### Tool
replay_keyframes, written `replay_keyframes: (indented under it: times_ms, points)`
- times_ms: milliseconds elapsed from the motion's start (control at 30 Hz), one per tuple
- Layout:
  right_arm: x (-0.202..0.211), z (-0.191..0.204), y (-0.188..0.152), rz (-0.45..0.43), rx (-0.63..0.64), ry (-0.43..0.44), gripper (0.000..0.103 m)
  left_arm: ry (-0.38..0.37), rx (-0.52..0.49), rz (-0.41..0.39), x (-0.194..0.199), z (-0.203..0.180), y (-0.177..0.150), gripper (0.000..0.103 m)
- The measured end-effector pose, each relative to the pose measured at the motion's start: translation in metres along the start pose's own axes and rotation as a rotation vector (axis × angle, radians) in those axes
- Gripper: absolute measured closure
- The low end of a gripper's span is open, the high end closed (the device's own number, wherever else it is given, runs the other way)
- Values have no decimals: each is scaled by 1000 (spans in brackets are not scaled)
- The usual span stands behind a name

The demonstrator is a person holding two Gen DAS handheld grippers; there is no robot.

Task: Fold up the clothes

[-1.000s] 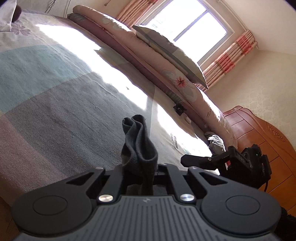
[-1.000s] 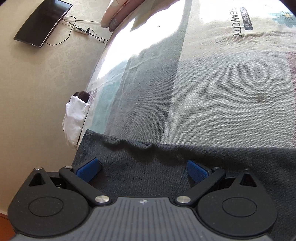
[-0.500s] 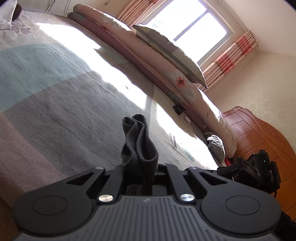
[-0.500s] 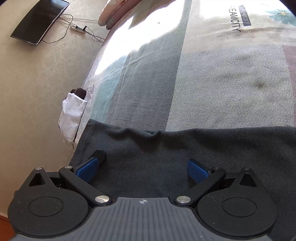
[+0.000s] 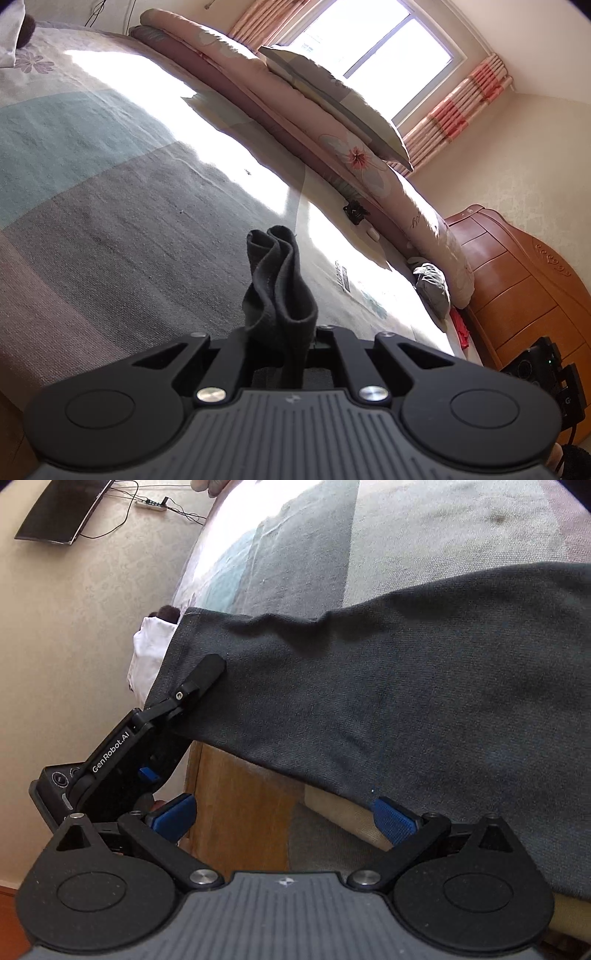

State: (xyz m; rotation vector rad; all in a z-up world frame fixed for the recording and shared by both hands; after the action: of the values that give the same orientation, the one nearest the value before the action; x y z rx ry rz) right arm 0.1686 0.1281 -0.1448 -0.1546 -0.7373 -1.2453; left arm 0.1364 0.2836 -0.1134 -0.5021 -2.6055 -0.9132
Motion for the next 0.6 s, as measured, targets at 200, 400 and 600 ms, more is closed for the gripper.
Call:
replay_keyframes:
  times_ms: [200,400,600]
  points:
    - [63,-18,21,-141,-28,-23,0,-23,-34,10,0,-20,-2,99]
    - [126,-59,16,-239,-76,-100,0,-62,-79,35,-3,-50,-11,99]
    - [170,-103,-7,-320,-169,-150,0,-79,-127,73,-13,-76,-23,99]
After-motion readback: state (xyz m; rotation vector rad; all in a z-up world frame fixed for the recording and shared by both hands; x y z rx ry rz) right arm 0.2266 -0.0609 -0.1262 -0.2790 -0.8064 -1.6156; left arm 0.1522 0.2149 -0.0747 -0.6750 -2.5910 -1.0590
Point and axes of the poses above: each gripper's, at about its wrist camera, not at the fingertips, and x roughly against the way its jaws point, z to its left, y to its top, the point moved 8 cm from there along -x, roughly the way its jaws point, and after that the axes turned 10 degrees about x, right-handed, at the moved point
